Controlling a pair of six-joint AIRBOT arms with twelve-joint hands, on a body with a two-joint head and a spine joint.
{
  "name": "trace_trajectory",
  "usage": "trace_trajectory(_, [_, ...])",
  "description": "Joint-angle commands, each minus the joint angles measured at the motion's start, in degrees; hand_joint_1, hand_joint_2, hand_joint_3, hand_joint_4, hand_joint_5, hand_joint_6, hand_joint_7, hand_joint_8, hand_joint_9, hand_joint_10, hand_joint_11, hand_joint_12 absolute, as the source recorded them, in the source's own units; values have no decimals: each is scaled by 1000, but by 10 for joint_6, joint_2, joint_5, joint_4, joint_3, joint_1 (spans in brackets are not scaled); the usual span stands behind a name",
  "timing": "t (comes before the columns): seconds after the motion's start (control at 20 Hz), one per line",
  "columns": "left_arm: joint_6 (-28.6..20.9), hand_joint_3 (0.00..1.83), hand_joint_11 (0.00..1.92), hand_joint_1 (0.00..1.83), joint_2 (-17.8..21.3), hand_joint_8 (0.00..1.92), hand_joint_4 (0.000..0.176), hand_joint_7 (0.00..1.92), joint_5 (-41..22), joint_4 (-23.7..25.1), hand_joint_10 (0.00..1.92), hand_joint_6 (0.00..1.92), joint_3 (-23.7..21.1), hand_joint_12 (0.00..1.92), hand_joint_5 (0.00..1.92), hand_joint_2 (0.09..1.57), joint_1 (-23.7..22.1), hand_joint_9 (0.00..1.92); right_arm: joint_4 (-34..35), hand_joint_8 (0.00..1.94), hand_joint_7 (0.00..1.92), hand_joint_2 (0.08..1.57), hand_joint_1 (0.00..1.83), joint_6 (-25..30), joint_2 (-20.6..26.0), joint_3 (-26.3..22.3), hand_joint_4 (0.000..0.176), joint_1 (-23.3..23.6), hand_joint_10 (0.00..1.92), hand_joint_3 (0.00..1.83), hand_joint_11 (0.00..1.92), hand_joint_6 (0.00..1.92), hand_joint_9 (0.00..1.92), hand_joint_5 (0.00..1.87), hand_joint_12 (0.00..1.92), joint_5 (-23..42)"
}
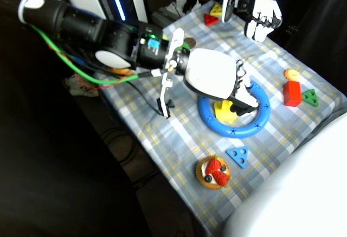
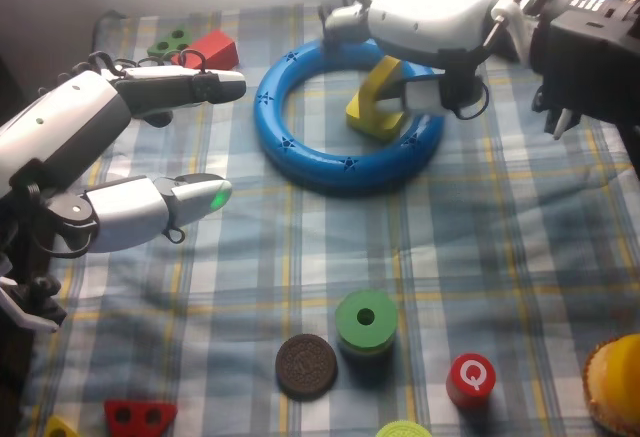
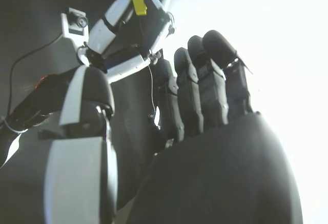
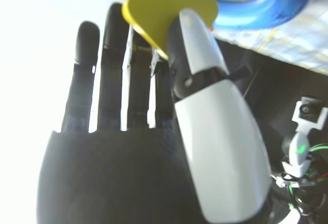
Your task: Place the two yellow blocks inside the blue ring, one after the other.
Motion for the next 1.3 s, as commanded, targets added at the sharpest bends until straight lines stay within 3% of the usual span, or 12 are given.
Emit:
trace_trajectory(0.0, [-5, 0, 0, 1009, -3, 4, 0, 461, -70, 8, 386, 11, 3, 1525, 570, 1152, -5, 308, -3, 50, 253, 1230, 717, -2, -1, -3, 0, 13, 180, 0, 0, 64, 241, 178, 1025, 67])
trace_trajectory(0.2, [-5, 1, 0, 1002, -2, 0, 0, 456, -76, 4, 359, 0, 0, 1522, 414, 1162, -2, 330, -4, 4, 159, 1280, 589, -2, 36, -50, 0, 13, 28, 7, 0, 3, 191, 101, 920, 90])
trace_trajectory(0.45, [-5, 6, 0, 960, 6, 0, 0, 436, -97, -6, 312, 0, -8, 1493, 386, 1183, 10, 343, -46, 1, 60, 1312, 463, 1, 185, -193, 0, -35, 2, 6, 0, 1, 117, 39, 839, 200])
trace_trajectory(0.5, [-5, 8, 0, 913, 8, 2, 0, 432, -104, -8, 306, 0, -10, 1482, 381, 1193, 13, 346, -68, 0, 8, 1325, 320, 31, 226, -222, 7, -61, 0, 3, 0, 0, 44, 3, 606, 237])
trace_trajectory(0.55, [-6, 8, 0, 913, 10, 2, 0, 432, -109, -10, 306, 0, -11, 1482, 381, 1193, 15, 346, -81, 0, 8, 1325, 320, 59, 250, -234, 7, -81, 0, 3, 0, 0, 44, 3, 606, 259])
trace_trajectory(0.6, [-7, 7, 0, 890, 11, 0, 0, 414, -116, -11, 296, 0, -12, 1457, 361, 1213, 18, 322, -89, 0, 0, 1357, 269, 89, 276, -244, 0, -105, 1, 11, 0, 0, 4, 0, 244, 290])
trace_trajectory(0.75, [-21, 5, 0, 845, 14, 0, 0, 348, -142, -13, 263, 0, -14, 1364, 312, 1244, 28, 238, -74, 2, 21, 1350, 371, 114, 333, -285, 0, -189, 13, 0, 0, 0, 66, 1, 574, 396])
trace_trajectory(0.8, [-29, 2, 0, 856, 16, 0, 16, 333, -152, -14, 248, 0, -15, 1293, 297, 1242, 33, 217, -53, 0, 3, 1358, 404, 114, 352, -302, 27, -230, 2, 2, 0, 0, 13, 0, 427, 448])
trace_trajectory(0.9, [-32, 0, 0, 864, 16, 2, 0, 353, -160, -14, 351, 2, -16, 1384, 310, 1245, 37, 206, -24, 0, 0, 1339, 391, 114, 366, -318, 36, -280, 0, 0, 0, 0, 0, 0, 261, 508])
trace_trajectory(0.95, [-33, 0, 0, 864, 16, 2, 0, 353, -163, -14, 351, 2, -17, 1384, 310, 1245, 38, 206, -2, 0, 0, 1339, 391, 114, 372, -327, 36, -311, 0, 0, 0, 0, 0, 0, 261, 548])
trace_trajectory(1.0, [-33, 0, 0, 897, 16, 1, 0, 361, -166, -14, 494, 3, -18, 1373, 334, 1232, 39, 139, 25, 0, 0, 1320, 458, 114, 376, -335, 21, -348, 0, 0, 13, 0, 0, 0, 17, 593])
trace_trajectory(1.25, [-37, 2, 0, 832, 18, 0, 0, 337, -178, -11, 663, 2, -19, 1450, 326, 1237, 39, 75, 127, 0, 0, 1342, 531, 151, 381, -354, 28, -511, 0, 0, 0, 0, 0, 0, 0, 768])
